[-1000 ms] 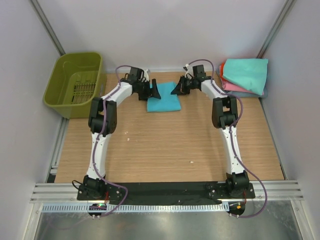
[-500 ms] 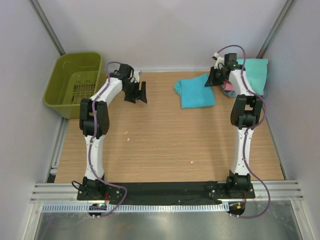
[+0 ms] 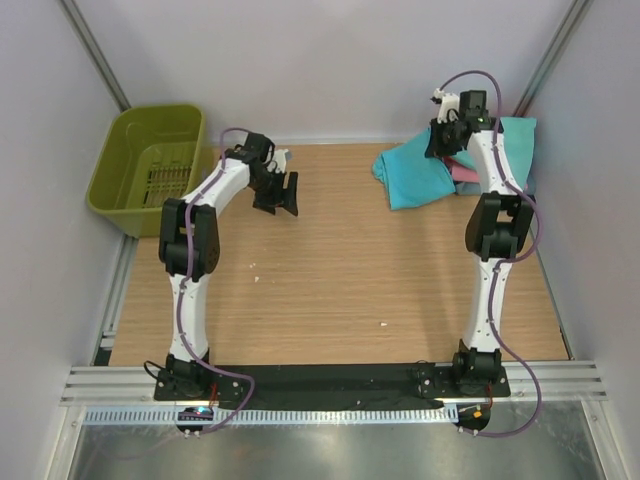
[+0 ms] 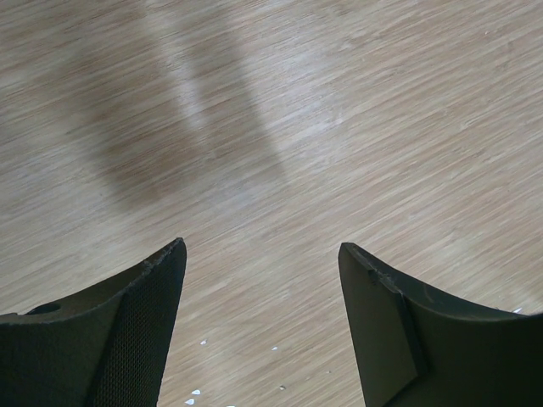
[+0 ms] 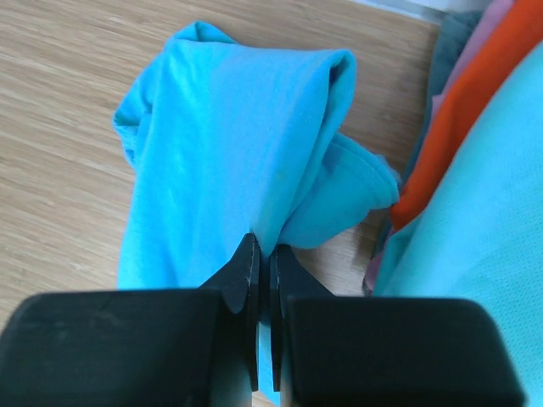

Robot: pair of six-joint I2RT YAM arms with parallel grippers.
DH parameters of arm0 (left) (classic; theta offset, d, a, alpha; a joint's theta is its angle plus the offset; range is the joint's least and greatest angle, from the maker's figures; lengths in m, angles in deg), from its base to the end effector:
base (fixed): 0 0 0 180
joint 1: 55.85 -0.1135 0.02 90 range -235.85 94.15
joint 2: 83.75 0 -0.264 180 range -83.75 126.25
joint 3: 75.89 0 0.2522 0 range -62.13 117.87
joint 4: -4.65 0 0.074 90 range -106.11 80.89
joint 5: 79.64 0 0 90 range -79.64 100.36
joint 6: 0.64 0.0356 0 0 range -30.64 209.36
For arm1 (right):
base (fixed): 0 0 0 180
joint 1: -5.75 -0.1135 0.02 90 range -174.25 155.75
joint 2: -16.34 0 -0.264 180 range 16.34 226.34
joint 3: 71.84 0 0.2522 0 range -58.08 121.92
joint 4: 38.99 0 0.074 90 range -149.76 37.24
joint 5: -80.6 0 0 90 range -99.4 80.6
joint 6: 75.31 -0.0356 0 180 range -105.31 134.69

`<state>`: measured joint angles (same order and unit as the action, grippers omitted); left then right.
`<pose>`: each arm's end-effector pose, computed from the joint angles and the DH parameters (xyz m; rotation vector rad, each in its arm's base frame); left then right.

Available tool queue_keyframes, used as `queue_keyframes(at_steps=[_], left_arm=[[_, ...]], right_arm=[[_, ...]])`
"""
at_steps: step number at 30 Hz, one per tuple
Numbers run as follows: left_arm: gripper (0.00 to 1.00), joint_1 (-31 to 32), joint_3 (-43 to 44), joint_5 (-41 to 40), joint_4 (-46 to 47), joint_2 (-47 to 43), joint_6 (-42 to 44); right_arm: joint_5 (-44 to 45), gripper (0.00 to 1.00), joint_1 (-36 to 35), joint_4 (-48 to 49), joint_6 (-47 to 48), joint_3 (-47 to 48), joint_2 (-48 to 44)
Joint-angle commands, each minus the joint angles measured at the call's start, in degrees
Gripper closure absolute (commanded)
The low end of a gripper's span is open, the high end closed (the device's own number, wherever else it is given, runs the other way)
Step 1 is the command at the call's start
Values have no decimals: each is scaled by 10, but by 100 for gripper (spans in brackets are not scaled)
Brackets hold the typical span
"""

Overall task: Fold and stack the t-shirts
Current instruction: Neatly place the folded tshirt to the corner

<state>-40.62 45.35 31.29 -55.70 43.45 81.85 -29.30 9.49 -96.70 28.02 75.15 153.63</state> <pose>0.4536 -0.1367 0.1994 0.2909 2.7320 -0.6106 0.5341 -0.0228 0.2552 -0.3550 2.3345 0.2745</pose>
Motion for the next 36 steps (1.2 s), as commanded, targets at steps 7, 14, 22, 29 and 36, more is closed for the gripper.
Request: queue_keyframes(at_steps=[7, 14, 22, 29, 36], left_arm=[[27, 6, 3, -12, -7, -48, 18], [27, 16, 10, -24, -6, -41, 21], [27, 32, 20, -25, -10, -29, 21], [26, 43, 5, -30, -10, -36, 23], [26, 53, -23, -45, -14, -49, 31]], right_arm=[[16, 99, -13, 16, 21, 39, -116], [30, 99, -10, 24, 19, 36, -185], [50, 99, 22, 41, 21, 58, -199], [53, 99, 75, 56, 14, 83, -141], [121, 99, 99, 110, 57, 142, -9]])
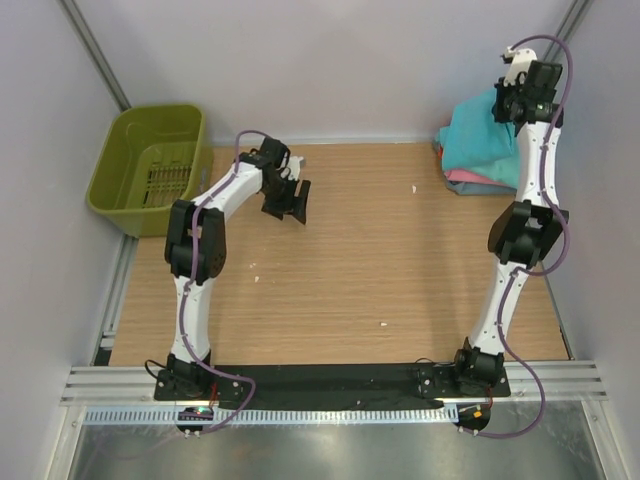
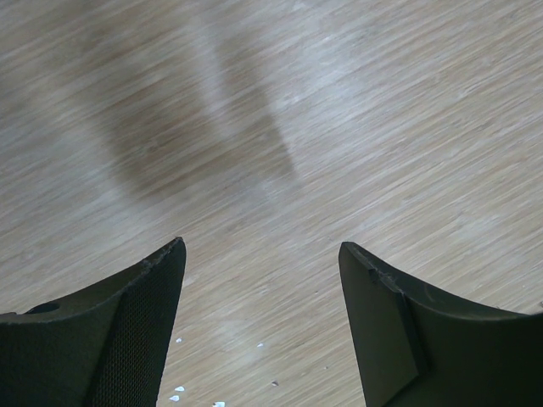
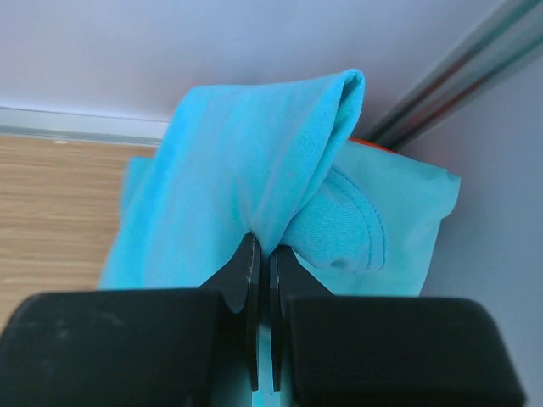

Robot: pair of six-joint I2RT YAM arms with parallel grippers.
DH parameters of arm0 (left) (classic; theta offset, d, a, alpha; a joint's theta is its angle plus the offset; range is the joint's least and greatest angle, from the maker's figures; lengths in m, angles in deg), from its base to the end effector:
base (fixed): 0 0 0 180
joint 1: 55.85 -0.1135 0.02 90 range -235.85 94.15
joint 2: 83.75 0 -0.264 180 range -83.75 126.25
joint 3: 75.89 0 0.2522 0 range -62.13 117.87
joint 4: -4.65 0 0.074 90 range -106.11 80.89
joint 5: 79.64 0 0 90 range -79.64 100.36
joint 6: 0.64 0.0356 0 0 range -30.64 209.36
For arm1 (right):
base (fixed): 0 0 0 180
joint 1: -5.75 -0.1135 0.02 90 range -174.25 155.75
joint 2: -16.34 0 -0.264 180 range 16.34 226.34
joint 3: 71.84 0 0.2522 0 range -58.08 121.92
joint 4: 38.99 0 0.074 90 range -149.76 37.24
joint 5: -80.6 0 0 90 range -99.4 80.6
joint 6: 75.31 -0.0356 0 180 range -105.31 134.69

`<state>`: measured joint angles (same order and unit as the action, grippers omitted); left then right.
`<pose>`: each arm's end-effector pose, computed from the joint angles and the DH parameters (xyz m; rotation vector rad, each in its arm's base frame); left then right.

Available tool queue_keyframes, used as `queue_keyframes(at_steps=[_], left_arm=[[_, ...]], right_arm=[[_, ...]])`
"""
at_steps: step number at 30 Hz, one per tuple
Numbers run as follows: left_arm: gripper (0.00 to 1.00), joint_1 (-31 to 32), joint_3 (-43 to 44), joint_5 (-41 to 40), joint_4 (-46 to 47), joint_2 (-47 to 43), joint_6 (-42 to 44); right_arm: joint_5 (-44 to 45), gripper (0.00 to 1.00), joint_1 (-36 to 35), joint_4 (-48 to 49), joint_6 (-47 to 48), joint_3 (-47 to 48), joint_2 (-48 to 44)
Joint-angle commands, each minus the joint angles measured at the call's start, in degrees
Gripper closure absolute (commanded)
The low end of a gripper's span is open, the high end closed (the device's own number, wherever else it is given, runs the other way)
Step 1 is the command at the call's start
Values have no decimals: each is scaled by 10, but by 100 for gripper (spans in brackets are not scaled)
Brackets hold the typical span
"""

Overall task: Fold and stack the t-shirts
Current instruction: Neatly place the folded tshirt to the corner

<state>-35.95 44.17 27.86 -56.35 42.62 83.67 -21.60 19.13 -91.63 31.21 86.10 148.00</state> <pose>0.4372 -0.1697 0.1988 0.4281 2.7420 -0.5396 0.5068 -0.1128 0.3741 -0.1890 2.0127 -0.1146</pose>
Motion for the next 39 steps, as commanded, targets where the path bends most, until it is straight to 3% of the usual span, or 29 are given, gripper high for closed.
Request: queue_keyframes(at_steps=[1, 2, 4, 6, 8, 10, 13, 17, 20, 26, 31, 34, 39], left_arm=[[26, 8, -14, -13, -7, -40, 14], [26, 11, -20, -16, -8, -44, 16], [25, 17, -24, -33, -8, -46, 18], [24, 28, -26, -67, -7, -55, 22], [21, 41, -23, -98, -3, -67, 25], [16, 51, -20, -169, 2, -75, 26], [0, 77, -3, -304, 13, -88, 42], [0, 102, 31, -400, 25, -103, 54], [0, 105, 66, -408, 27, -123, 74], [0, 104, 90, -399, 29, -183, 72], [1, 104, 64, -403, 37, -233, 63], [0, 103, 39, -422, 47, -253, 60], [0, 81, 29, -401, 42, -267, 23]], right_arm=[[71, 95, 1, 70, 28, 32, 58], [88, 87, -3, 80, 33, 31, 80], [152, 51, -11, 103, 41, 34, 98], [237, 9, -20, 127, 42, 27, 93], [279, 1, -23, 139, 34, 15, 74], [294, 0, -30, 144, 27, 9, 35], [300, 0, -42, 140, 8, -2, -23], [312, 0, -60, 131, 3, -35, -92], [308, 0, -83, 122, 5, -80, -153], [178, 0, -150, 77, -53, -247, -281], [69, 0, -195, 84, -177, -407, -363], [117, 0, -227, 109, -229, -465, -397], [183, 0, -245, 119, -235, -506, -435]])
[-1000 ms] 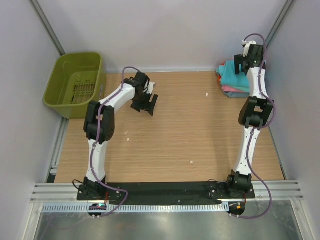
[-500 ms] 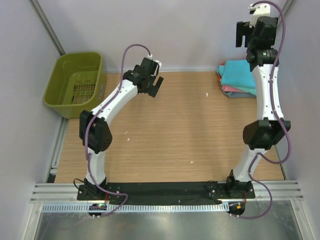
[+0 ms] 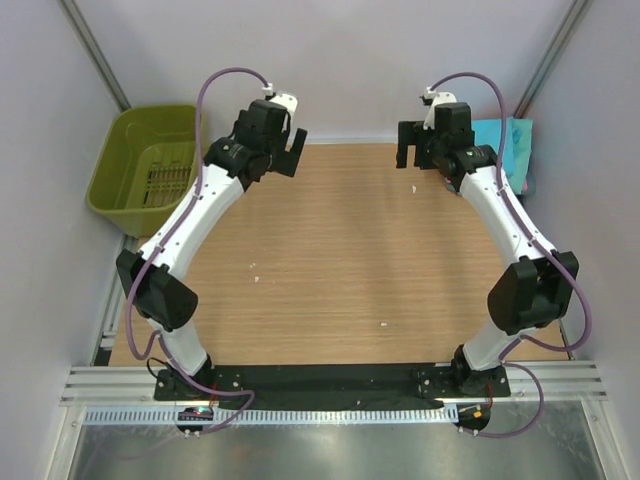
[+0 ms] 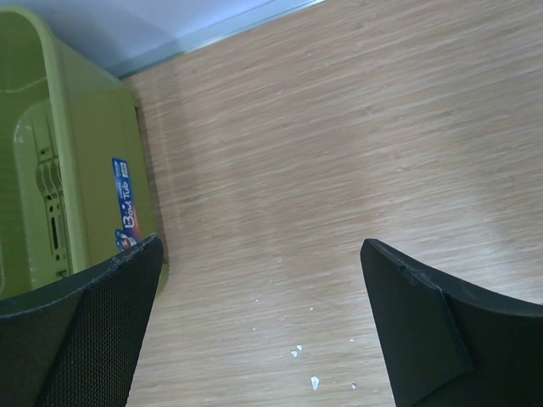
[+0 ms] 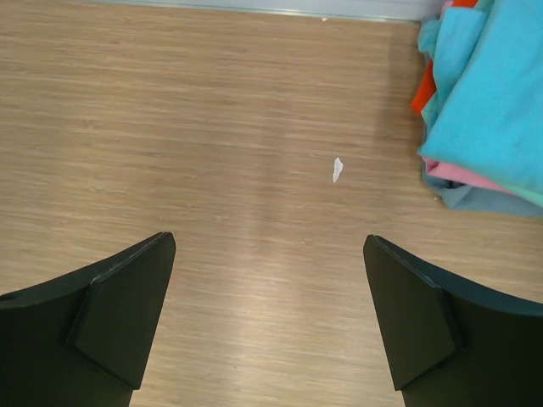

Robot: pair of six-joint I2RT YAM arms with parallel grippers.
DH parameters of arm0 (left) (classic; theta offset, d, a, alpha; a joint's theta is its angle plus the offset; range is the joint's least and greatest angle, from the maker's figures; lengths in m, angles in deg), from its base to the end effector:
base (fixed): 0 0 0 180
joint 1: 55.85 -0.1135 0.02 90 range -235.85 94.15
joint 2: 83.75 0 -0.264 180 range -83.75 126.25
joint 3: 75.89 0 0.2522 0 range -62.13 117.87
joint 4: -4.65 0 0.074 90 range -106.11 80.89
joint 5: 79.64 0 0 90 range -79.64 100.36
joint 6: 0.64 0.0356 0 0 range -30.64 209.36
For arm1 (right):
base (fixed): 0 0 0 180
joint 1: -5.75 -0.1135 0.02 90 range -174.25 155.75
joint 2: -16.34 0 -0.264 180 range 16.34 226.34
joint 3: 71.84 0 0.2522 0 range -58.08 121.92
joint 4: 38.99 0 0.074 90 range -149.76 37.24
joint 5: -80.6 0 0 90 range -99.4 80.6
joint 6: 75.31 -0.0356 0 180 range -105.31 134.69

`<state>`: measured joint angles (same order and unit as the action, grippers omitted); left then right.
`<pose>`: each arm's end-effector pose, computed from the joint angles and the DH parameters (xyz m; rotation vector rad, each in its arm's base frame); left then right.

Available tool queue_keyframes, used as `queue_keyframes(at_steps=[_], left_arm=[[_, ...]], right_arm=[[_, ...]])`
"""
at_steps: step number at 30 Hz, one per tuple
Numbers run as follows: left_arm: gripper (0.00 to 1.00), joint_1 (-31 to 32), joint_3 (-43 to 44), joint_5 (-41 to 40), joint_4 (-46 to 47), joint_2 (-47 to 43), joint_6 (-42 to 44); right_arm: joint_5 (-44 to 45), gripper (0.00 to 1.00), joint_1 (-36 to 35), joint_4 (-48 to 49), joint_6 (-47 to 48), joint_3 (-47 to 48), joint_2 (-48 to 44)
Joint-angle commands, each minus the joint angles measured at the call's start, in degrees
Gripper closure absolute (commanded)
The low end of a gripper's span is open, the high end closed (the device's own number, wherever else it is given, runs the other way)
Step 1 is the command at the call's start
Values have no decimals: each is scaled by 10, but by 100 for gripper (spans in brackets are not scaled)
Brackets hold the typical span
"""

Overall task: Fold and stack the t-shirts
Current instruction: Neatly place the folded tshirt to the corner

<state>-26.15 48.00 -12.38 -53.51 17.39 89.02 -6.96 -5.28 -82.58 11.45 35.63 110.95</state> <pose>0.3462 -0.1816 0.4082 0.3253 2.1124 0.1286 0.3745 0.0715 0.3768 -0.1177 2.1050 0.1044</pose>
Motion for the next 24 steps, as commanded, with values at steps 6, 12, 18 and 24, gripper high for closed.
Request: queue_keyframes(at_steps=[6, 12, 18, 24], left_arm=[[0, -28, -16, 10, 12, -17, -40], [0, -29, -22, 17, 13, -21, -41], [0, -33, -40, 13, 19, -42, -28], [0, -45, -72, 18, 20, -74, -28]], right_arm=[[23, 0, -1, 21, -24, -17, -87], [28, 0, -12, -2, -15, -27, -104], [25, 0, -15, 6, -19, -55, -137], [16, 0, -15, 6, -17, -75, -158]])
